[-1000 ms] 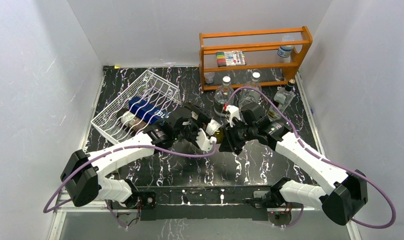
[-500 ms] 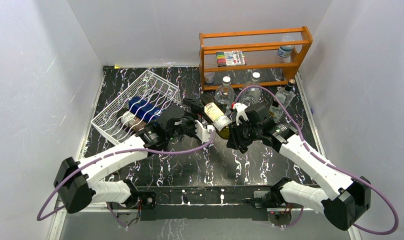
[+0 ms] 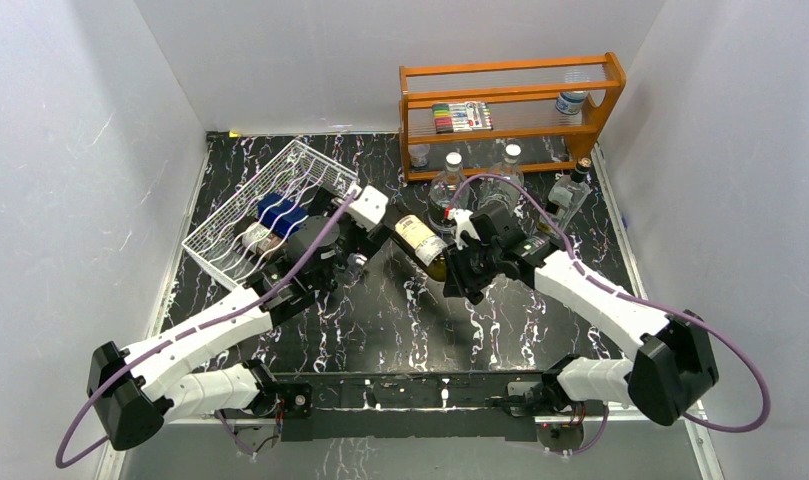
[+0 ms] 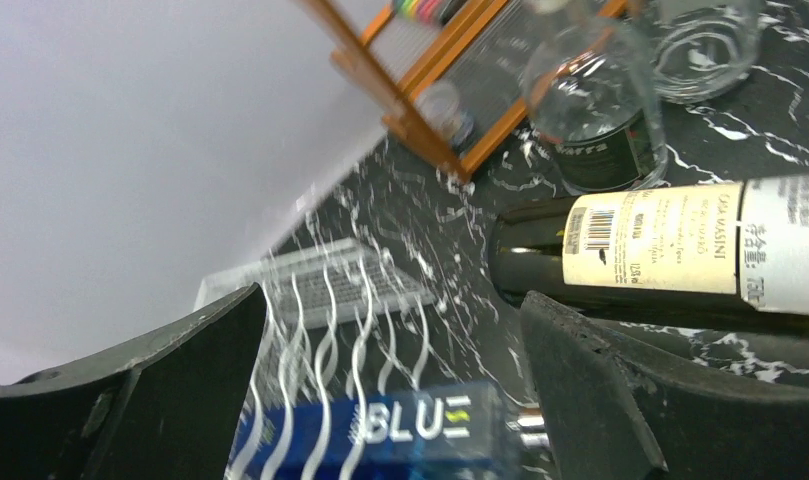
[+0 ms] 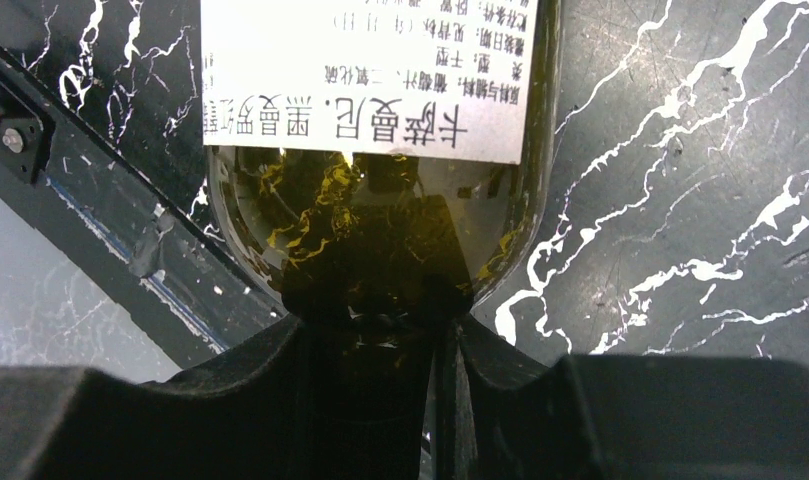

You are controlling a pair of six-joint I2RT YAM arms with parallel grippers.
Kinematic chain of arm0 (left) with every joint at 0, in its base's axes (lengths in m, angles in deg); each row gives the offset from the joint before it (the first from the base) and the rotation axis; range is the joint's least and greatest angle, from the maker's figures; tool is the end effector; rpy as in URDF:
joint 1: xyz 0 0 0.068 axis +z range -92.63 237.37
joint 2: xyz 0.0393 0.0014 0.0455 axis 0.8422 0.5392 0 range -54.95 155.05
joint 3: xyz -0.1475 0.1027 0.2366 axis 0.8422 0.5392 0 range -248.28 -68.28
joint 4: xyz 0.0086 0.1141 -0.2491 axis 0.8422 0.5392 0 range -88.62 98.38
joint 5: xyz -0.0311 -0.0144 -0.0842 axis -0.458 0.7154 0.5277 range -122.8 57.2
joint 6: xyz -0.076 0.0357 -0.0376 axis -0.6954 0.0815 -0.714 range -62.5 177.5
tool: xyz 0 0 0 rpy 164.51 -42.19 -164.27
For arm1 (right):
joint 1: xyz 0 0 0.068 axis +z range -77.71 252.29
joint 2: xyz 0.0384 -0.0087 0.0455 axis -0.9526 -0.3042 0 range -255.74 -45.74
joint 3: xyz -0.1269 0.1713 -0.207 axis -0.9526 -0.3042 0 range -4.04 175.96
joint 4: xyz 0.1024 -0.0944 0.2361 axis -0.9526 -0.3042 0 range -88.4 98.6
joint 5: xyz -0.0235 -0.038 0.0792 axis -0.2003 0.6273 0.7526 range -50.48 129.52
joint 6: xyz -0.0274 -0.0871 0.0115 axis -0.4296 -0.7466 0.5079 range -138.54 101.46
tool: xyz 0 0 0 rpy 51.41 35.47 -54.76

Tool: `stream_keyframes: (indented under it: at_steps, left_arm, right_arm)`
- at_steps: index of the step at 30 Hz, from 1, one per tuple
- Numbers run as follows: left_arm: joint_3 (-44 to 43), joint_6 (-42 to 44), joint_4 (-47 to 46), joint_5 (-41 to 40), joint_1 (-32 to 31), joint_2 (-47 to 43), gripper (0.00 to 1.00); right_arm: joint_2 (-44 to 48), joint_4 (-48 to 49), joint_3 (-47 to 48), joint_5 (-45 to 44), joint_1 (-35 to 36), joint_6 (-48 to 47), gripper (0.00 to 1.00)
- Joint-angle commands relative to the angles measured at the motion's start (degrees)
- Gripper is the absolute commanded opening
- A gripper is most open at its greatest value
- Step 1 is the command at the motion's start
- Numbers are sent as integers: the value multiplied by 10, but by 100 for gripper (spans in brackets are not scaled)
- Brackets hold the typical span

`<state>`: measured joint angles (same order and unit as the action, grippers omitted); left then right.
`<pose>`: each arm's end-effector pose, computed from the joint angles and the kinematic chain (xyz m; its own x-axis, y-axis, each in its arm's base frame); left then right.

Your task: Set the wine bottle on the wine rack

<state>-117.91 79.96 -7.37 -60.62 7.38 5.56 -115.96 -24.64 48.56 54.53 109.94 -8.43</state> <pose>0.2157 -0.1973 0.3697 0.1222 0.3800 -0.9169 0.3580 0.8447 0.3978 0.2116 0.1903 0.2452 -0.7308 -0.3497 -0.5862 -0.6005 0.7377 0.3086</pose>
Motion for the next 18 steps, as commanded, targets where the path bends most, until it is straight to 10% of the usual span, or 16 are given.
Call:
stream_keyframes:
  at_steps: [1, 18]
  left_arm:
    - [-21, -163, 61, -70, 0, -38, 98]
    - [-99, -324, 176, -23, -1, -88, 98]
  right_arm:
    - [-27, 129, 46, 25, 10, -10, 0]
    - [-180, 193, 150, 10, 64, 1, 0]
